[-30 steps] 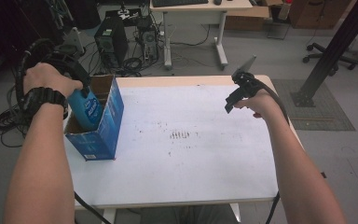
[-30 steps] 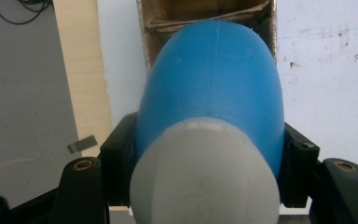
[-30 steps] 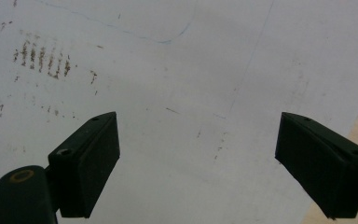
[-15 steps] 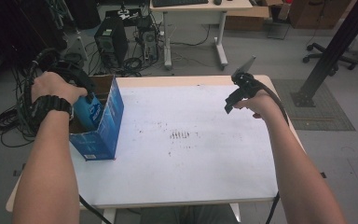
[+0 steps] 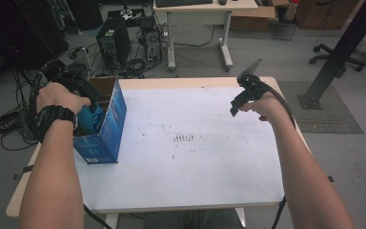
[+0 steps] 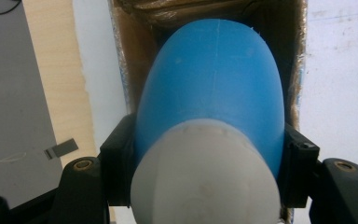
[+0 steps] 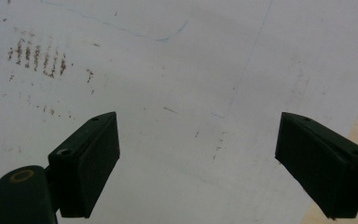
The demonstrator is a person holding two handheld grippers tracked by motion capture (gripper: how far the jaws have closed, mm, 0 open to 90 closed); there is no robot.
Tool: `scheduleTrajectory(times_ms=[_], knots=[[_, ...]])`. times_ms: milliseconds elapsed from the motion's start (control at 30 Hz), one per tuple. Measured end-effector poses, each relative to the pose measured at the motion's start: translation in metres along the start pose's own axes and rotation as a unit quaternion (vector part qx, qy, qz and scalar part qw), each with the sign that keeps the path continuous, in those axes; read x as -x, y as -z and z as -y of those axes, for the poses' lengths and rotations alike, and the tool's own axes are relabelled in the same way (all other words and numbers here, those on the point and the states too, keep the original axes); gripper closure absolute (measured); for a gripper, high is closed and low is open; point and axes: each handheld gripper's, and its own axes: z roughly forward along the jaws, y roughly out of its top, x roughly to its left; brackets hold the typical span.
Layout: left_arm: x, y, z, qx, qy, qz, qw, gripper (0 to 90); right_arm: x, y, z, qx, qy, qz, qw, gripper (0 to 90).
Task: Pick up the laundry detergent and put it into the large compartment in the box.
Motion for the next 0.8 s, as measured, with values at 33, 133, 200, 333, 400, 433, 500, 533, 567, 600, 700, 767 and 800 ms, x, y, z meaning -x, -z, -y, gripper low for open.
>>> scheduleTrajectory(times_ms=[33, 133, 200, 333, 400, 433, 500, 533, 567, 600, 700, 767, 800], knots=[[0.000, -0.002, 0.000, -0.002, -0.001, 0.001, 1.0000, 37.6, 0.000, 0.000, 0.000, 0.000, 0.000, 0.000, 1.0000, 13.6], [-0.001, -0.005, 0.001, -0.001, 0.001, 0.006, 1.0000, 37.6, 0.000, 0.001, 0.000, 0.001, 0.001, 0.000, 1.0000, 13.6], [0.000, -0.008, 0.001, -0.005, -0.001, 0.007, 1.0000, 37.6, 0.000, 0.001, 0.000, 0.001, 0.000, 0.000, 1.0000, 13.6], [0.000, -0.013, 0.002, -0.006, -0.004, 0.008, 0.9999, 37.6, 0.001, 0.001, 0.001, 0.000, -0.001, 0.000, 1.0000, 13.6], [0.000, -0.015, 0.002, -0.004, 0.000, 0.008, 1.0000, 37.6, 0.001, 0.001, 0.001, 0.001, -0.002, 0.001, 1.0000, 13.6], [0.000, -0.016, 0.002, -0.006, -0.002, 0.007, 1.0000, 37.6, 0.002, 0.001, 0.001, 0.002, -0.002, 0.001, 1.0000, 13.6], [0.001, -0.019, 0.002, -0.008, -0.005, 0.007, 0.9999, 37.6, 0.002, 0.001, 0.001, 0.001, -0.002, 0.000, 1.0000, 13.6], [0.001, -0.019, 0.002, -0.008, -0.004, 0.007, 0.9999, 37.6, 0.002, 0.001, 0.001, 0.000, -0.002, 0.001, 1.0000, 13.6], [0.001, -0.021, 0.002, -0.007, -0.005, 0.008, 0.9999, 37.6, 0.002, 0.001, 0.001, 0.000, -0.002, 0.001, 1.0000, 13.6], [0.001, -0.021, 0.003, -0.008, -0.004, 0.008, 0.9999, 37.6, 0.002, 0.001, 0.001, 0.000, -0.001, 0.001, 1.0000, 13.6], [0.002, -0.023, 0.002, -0.009, -0.007, 0.008, 0.9999, 37.6, 0.002, 0.000, 0.001, -0.001, -0.001, 0.001, 1.0000, 13.6], [0.003, -0.024, 0.002, -0.009, -0.007, 0.007, 0.9999, 37.6, 0.001, -0.001, 0.001, -0.001, -0.001, 0.001, 1.0000, 13.5], [0.003, -0.025, 0.002, -0.009, -0.008, 0.008, 0.9999, 37.6, 0.001, -0.001, 0.001, -0.001, -0.001, 0.001, 1.0000, 13.5]])
